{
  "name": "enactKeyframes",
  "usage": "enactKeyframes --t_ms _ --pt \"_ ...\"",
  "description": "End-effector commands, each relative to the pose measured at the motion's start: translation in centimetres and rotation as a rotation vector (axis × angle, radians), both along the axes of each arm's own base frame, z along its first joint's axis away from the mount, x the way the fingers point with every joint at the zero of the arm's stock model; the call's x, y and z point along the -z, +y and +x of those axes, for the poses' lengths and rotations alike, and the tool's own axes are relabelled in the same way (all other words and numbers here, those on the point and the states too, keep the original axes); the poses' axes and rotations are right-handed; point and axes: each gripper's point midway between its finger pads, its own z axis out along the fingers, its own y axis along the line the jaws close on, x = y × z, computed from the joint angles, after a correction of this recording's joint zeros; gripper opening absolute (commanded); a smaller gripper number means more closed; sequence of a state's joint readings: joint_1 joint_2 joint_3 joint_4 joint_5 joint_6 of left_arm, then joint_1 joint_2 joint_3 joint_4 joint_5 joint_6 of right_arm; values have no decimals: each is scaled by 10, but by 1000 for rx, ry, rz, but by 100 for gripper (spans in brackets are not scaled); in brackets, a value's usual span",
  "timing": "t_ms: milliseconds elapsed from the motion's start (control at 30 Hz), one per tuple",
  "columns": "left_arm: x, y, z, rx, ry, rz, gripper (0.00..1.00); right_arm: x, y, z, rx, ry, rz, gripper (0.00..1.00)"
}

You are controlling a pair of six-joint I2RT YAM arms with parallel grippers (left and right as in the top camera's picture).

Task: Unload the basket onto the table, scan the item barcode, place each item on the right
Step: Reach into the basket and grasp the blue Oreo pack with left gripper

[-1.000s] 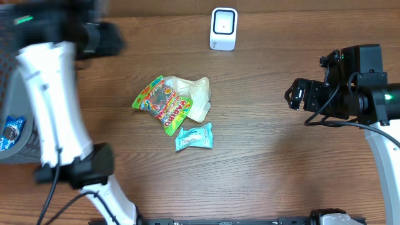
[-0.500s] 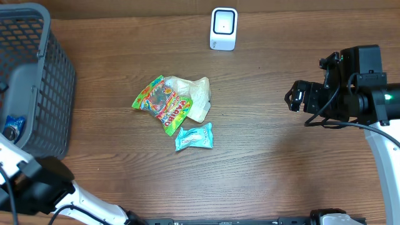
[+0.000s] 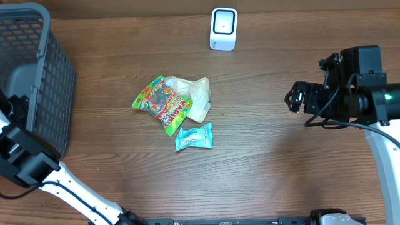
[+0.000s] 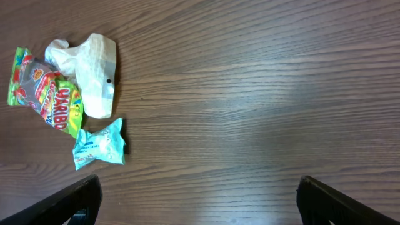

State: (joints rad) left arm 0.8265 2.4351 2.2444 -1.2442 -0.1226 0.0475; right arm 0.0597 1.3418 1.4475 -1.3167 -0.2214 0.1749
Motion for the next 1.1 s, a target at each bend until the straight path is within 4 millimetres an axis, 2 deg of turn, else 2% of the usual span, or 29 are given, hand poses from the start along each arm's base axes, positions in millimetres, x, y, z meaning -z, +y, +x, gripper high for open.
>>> enactKeyframes --t_ms 0,100,200,300,400,567,700,967,1067 --pt "33 4 -5 54 74 -10 94 -9 1 1 -17 -27 0 100" --pt "48 7 -8 52 107 -6 90 -9 2 1 -18 -26 0 100" --pt "51 9 -10 48 121 2 84 -9 2 1 -18 -26 0 100" --pt "42 14 -7 21 107 30 85 -9 1 2 -17 -29 0 100" --pt "25 17 4 -4 74 62 95 -10 2 3 -18 -35 0 100" --pt "1 19 18 7 40 106 95 -10 2 3 -18 -35 0 100" --pt "-5 26 6 -20 130 183 93 -10 2 2 -21 -33 -1 100" --pt "-8 34 2 -33 155 229 88 -9 1 1 -21 -27 -2 100" --pt "-1 40 -3 -43 176 238 88 -7 1 -2 -21 -12 -2 100"
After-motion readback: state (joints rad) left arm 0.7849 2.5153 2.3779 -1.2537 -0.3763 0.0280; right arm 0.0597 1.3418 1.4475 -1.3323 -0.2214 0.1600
